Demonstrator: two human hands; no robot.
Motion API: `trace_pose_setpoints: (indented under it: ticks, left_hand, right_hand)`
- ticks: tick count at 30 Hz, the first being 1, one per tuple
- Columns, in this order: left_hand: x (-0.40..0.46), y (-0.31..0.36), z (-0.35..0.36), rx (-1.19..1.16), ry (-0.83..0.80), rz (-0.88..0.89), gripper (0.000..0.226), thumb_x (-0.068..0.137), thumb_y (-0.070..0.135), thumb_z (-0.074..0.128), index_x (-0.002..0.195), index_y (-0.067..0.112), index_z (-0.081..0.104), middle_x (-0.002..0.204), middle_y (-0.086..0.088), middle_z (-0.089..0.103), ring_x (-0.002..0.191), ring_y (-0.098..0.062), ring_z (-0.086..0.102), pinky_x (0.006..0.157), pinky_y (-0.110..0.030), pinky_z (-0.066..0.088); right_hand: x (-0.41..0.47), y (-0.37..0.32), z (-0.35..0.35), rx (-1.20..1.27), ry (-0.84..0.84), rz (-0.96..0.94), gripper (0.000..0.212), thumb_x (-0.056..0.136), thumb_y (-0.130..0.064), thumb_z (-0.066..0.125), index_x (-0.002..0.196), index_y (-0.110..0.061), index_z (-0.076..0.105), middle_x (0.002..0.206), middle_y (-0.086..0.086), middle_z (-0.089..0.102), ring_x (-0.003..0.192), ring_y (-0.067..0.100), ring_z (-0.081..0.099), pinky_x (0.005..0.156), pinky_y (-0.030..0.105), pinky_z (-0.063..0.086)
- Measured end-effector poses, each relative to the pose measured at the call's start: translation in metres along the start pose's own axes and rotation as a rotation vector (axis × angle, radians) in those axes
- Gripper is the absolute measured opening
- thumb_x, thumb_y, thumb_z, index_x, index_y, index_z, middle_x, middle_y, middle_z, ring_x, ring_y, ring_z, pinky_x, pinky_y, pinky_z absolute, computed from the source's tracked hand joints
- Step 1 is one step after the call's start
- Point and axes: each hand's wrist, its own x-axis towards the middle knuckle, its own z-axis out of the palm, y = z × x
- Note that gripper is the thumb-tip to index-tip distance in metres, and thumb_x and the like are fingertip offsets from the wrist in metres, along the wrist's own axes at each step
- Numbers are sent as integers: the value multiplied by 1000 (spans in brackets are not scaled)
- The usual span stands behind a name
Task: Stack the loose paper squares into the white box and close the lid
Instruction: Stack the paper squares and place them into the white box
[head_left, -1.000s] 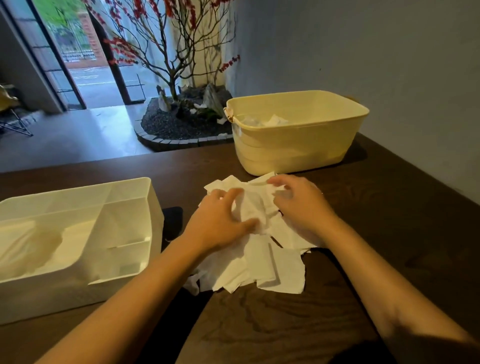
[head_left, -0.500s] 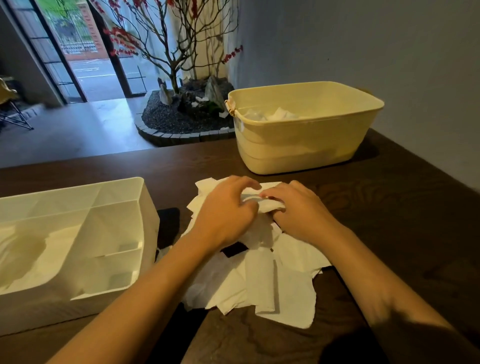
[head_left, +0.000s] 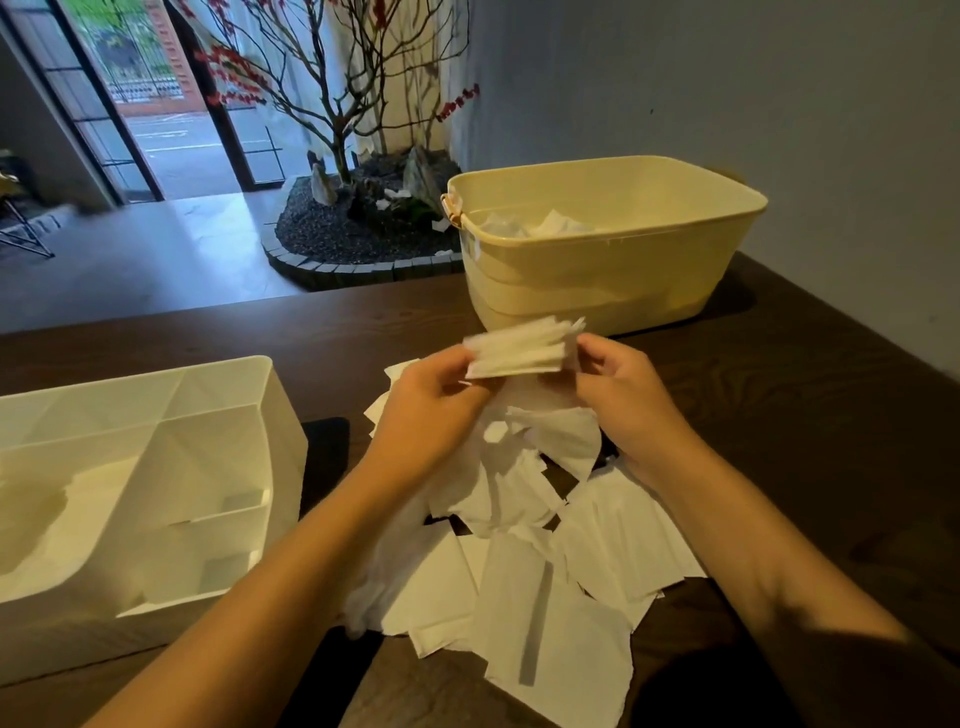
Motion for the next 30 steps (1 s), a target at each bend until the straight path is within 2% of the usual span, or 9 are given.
trace_pose_setpoints:
  ticks: [6, 9, 12, 14, 16, 19, 22, 24, 30]
  left_hand:
    - [-11, 6, 6, -359, 50, -117, 14, 94, 11, 66, 106, 12, 73, 95, 0, 76, 90, -13, 73, 71, -28, 59]
    - [-13, 3, 1, -482, 194, -171, 10, 97, 11, 60, 99, 14, 69, 81, 6, 74, 78, -7, 71, 65, -25, 58]
    - [-12, -2, -7, -711, 195, -292, 24, 96, 20, 59, 118, 13, 67, 102, -10, 73, 97, -24, 72, 80, -40, 60]
    - [-13, -11, -10, -781, 218, -333, 35, 96, 22, 59, 128, 11, 63, 117, -18, 70, 110, -35, 68, 86, -47, 59]
    - [-16, -19, -9, -770, 247, -334, 42, 92, 23, 62, 133, 14, 60, 123, -19, 68, 114, -38, 66, 90, -53, 57]
    - [-22, -28, -6, -628, 376, -323, 43, 94, 19, 64, 136, 23, 56, 120, -4, 70, 109, -22, 68, 76, -32, 61]
    - [-26, -26, -2, -500, 455, -217, 36, 99, 15, 59, 134, 23, 56, 116, 5, 71, 106, -9, 68, 88, -26, 57]
    - [-29, -24, 0, -449, 463, -122, 29, 100, 14, 58, 127, 24, 59, 113, 9, 71, 103, -2, 67, 83, -17, 54]
    - [-35, -27, 8, -262, 466, 36, 26, 101, 15, 57, 125, 24, 56, 108, 22, 66, 102, 4, 63, 85, -12, 50]
  right_hand:
    - [-13, 1, 17, -11, -139, 63, 13, 93, -10, 64, 106, -11, 68, 91, 18, 73, 71, 27, 66, 56, 37, 47]
    - [-17, 1, 20, -54, -211, 45, 13, 93, -16, 67, 106, -14, 67, 81, 12, 70, 65, 24, 58, 53, 34, 41]
    - [-23, -3, 24, -92, -237, 76, 20, 89, -24, 73, 108, -24, 68, 84, 12, 65, 70, 25, 55, 63, 33, 51]
    - [-31, -8, 26, -249, -324, 92, 29, 82, -37, 78, 108, -37, 66, 96, 4, 67, 80, 32, 59, 73, 42, 59]
    - [-42, -12, 28, -580, -471, 102, 47, 71, -57, 80, 110, -49, 56, 106, -13, 58, 92, 16, 59, 77, 45, 60]
    - [-46, -6, 32, -1056, -572, -15, 68, 70, -69, 73, 125, -56, 37, 112, -26, 38, 105, -2, 40, 85, 29, 44]
    - [-38, -2, 30, -1089, -521, -61, 56, 83, -52, 67, 132, -51, 39, 115, -21, 38, 112, 2, 35, 92, 32, 43]
    - [-32, -1, 26, -1119, -413, -79, 45, 90, -39, 63, 132, -45, 45, 118, -17, 43, 115, 6, 39, 93, 32, 43]
    - [-22, 7, 18, -976, -99, -146, 20, 95, -20, 58, 109, -31, 66, 95, -12, 64, 88, 13, 59, 66, 32, 47]
